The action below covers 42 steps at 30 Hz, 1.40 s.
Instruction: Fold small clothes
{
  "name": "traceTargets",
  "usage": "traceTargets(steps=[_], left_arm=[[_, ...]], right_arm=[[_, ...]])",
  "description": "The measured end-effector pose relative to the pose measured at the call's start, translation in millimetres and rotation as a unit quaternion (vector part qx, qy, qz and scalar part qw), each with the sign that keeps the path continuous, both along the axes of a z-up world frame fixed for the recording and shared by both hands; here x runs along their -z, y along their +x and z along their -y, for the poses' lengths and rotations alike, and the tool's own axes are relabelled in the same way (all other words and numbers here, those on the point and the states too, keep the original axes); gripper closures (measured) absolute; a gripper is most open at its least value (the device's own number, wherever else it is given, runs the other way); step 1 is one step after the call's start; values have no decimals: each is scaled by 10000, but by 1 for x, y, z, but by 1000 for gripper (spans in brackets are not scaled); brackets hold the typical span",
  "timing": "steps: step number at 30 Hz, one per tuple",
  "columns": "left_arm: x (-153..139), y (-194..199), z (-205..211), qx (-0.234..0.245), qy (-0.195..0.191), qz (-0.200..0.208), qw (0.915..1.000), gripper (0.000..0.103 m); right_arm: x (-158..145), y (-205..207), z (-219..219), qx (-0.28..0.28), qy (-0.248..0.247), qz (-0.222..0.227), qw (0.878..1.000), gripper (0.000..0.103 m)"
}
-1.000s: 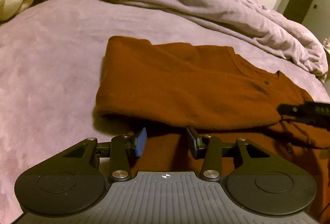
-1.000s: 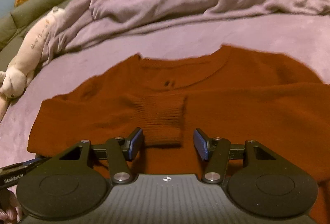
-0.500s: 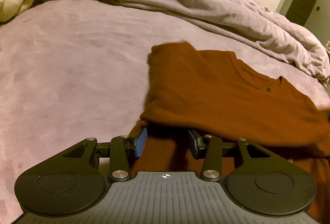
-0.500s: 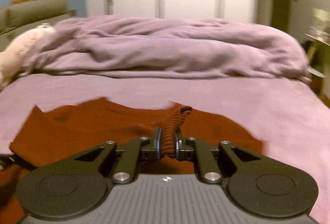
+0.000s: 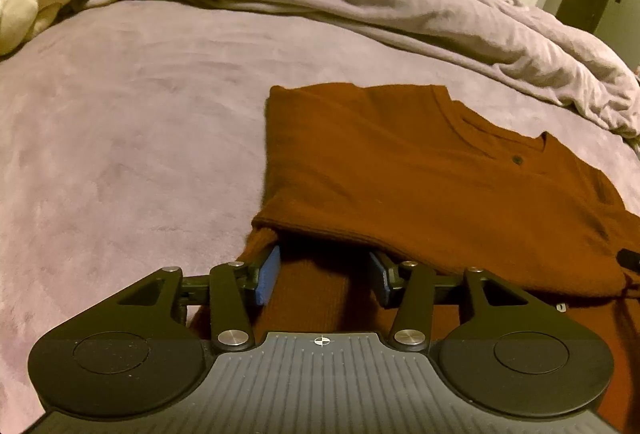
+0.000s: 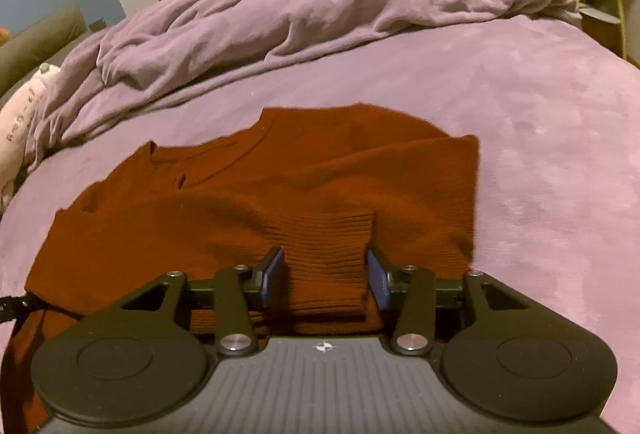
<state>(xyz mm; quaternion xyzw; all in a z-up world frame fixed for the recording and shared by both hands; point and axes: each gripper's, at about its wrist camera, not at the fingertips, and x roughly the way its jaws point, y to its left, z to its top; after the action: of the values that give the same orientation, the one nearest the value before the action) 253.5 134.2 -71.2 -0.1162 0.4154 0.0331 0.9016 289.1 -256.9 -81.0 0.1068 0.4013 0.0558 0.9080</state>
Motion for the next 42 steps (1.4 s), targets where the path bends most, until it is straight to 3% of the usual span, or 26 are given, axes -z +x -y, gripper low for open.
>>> traceTargets(steps=[2,4,11,26,31,35,38,42], left_arm=[[1,0,1,6,12,11,10000,49],[0,0,0,-8,-15,10,10000,49],[1,0,-2,0,-63,16,10000,49],[-9,-14,-4,105,24,-1,9999,46],[-32,-21,-5,120,84,265,9995,35],[-42,-9,8,174,-14,400,9990,34],[-42,5,28,421,-124,432,9981,34],[-28,31,63,807,8,308,9963,33]], right_arm=[[0,4,-4,-45,1,-10,10000,71],[-2,7,-9,-63,-171,-25,9998,99],[-28,-8,-22,-13,-1280,748,9890,100],[-23,-4,-5,235,-1959,786,9772,103],[-27,-9,6,12,-1244,717,9896,102],[-26,-4,-28,-571,-932,644,9919,100],[-19,5,-57,-895,-948,569,9898,100],[1,23,-78,-1013,-1213,211,9872,99]])
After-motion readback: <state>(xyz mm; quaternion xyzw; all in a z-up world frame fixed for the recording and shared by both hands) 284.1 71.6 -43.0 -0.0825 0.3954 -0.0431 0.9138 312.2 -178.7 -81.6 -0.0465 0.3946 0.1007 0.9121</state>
